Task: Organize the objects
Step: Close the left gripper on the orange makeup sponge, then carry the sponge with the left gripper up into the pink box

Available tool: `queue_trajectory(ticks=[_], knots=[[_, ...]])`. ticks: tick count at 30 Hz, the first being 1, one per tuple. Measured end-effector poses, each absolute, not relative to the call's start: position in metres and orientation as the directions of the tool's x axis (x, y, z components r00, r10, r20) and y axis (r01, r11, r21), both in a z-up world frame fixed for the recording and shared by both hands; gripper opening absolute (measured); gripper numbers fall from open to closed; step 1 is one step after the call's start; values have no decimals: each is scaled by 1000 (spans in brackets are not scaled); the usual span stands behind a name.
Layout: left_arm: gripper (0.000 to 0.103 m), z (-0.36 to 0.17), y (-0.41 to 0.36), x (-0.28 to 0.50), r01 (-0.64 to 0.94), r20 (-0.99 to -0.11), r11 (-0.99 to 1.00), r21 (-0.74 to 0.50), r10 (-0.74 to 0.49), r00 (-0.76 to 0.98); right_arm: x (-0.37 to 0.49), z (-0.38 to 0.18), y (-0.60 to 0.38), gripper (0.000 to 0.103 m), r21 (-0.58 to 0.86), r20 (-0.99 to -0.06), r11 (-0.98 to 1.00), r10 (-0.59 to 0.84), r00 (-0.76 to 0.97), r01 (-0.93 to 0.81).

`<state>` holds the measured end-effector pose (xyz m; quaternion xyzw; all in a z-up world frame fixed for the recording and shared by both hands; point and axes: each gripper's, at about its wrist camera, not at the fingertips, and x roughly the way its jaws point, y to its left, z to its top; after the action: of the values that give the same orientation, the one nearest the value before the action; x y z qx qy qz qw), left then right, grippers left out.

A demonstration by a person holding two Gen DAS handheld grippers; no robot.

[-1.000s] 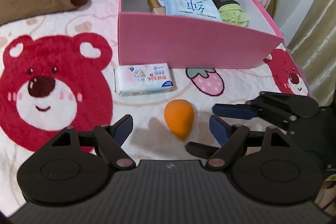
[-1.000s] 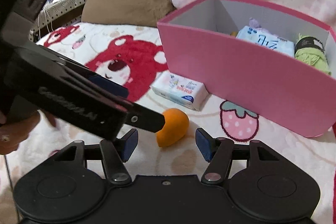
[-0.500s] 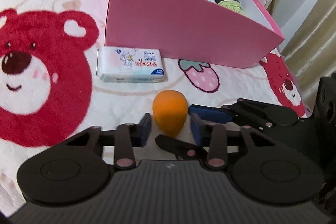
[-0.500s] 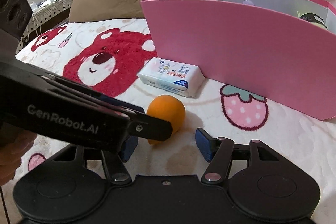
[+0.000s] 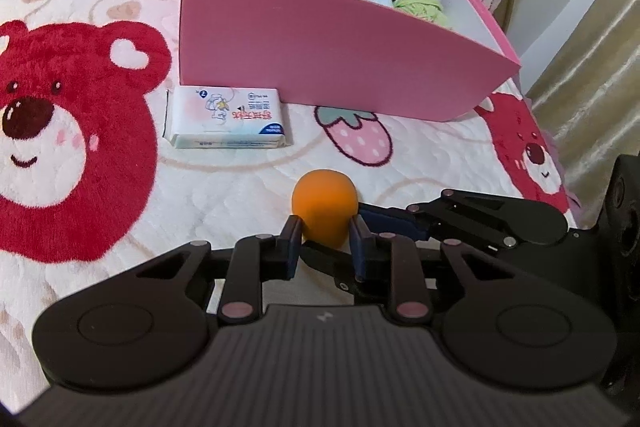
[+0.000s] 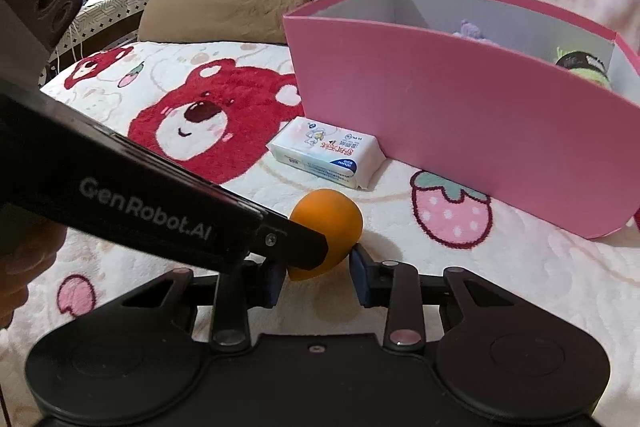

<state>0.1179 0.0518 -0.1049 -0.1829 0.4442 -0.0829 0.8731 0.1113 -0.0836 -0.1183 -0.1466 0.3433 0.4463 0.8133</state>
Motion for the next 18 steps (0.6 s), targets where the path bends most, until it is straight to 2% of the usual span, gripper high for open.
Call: queue_trajectory(ticks=[18], knots=[[24,-54,22,108,67,-759,951,-301,-281,587,92,-80,-106,39,-9,-633,554,641,434,-832]])
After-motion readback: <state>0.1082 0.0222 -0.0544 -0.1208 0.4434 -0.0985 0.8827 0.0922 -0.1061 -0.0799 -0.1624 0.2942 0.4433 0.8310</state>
